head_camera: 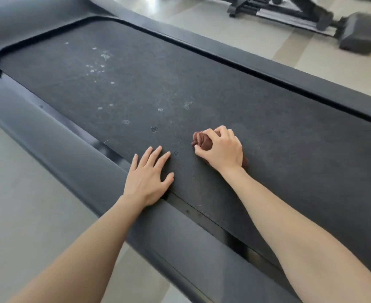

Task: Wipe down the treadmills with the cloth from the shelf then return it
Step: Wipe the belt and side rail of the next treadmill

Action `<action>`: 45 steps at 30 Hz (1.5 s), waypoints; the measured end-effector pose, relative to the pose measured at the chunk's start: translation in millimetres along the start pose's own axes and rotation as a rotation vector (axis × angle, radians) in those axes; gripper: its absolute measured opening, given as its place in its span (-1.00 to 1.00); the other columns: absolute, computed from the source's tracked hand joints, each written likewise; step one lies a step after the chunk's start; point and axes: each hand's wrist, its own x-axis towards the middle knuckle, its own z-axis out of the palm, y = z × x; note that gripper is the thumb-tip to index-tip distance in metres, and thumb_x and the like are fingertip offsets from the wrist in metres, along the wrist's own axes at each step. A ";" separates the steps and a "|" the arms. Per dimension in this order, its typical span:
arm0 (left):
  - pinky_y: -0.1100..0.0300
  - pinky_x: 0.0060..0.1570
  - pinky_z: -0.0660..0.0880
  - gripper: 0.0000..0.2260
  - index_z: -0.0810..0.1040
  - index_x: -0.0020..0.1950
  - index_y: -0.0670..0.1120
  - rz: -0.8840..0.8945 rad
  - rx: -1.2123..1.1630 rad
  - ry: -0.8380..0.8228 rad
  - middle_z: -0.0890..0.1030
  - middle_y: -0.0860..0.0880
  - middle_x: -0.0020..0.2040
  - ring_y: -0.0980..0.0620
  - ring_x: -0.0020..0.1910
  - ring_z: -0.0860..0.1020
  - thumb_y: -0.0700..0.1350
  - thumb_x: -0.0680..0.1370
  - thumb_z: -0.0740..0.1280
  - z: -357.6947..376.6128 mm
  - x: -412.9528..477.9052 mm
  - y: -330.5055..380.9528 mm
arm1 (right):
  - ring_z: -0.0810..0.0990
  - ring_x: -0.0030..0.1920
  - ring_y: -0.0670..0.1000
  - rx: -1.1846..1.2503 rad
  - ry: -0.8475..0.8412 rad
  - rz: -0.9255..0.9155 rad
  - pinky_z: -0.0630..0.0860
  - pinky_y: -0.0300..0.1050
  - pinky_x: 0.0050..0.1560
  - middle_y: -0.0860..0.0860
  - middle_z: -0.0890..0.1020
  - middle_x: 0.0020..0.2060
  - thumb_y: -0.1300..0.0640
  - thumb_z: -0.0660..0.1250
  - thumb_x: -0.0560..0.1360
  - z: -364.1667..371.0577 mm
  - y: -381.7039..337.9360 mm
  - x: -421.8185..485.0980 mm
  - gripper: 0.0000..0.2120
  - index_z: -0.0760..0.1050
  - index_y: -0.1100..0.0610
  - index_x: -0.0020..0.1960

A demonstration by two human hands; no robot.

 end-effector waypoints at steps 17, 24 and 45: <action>-0.01 0.47 -0.21 -0.39 0.07 0.53 0.13 0.002 -0.069 -0.003 0.02 0.08 0.56 0.05 0.53 -0.12 0.24 0.48 -0.07 -3.1 -3.8 3.1 | 0.53 -0.17 0.12 0.000 0.037 -0.031 0.49 -0.03 -0.20 0.04 0.55 -0.13 -0.16 0.43 0.30 -35.9 36.8 -67.0 -0.66 0.60 0.01 -0.02; -0.06 0.48 -0.09 -0.38 0.20 0.50 0.09 -0.010 -0.077 0.010 0.15 0.04 0.53 0.01 0.52 0.02 0.24 0.46 -0.04 -8.8 -4.0 4.9 | 0.49 0.01 0.15 -0.058 0.011 0.198 0.44 0.02 -0.02 0.08 0.51 0.00 -0.26 0.33 0.39 -3.8 88.9 68.4 -0.58 0.53 -0.04 0.12; -0.08 0.48 -0.04 -0.45 0.21 0.48 0.19 -0.014 -0.060 -0.031 0.19 0.11 0.51 -0.01 0.52 0.06 0.22 0.49 -0.08 -24.8 9.4 -27.1 | 0.52 -0.15 0.12 0.117 -0.048 -0.294 0.48 -0.05 -0.17 0.04 0.53 -0.14 -0.20 0.39 0.32 7.8 11.4 47.6 -0.67 0.58 -0.01 -0.04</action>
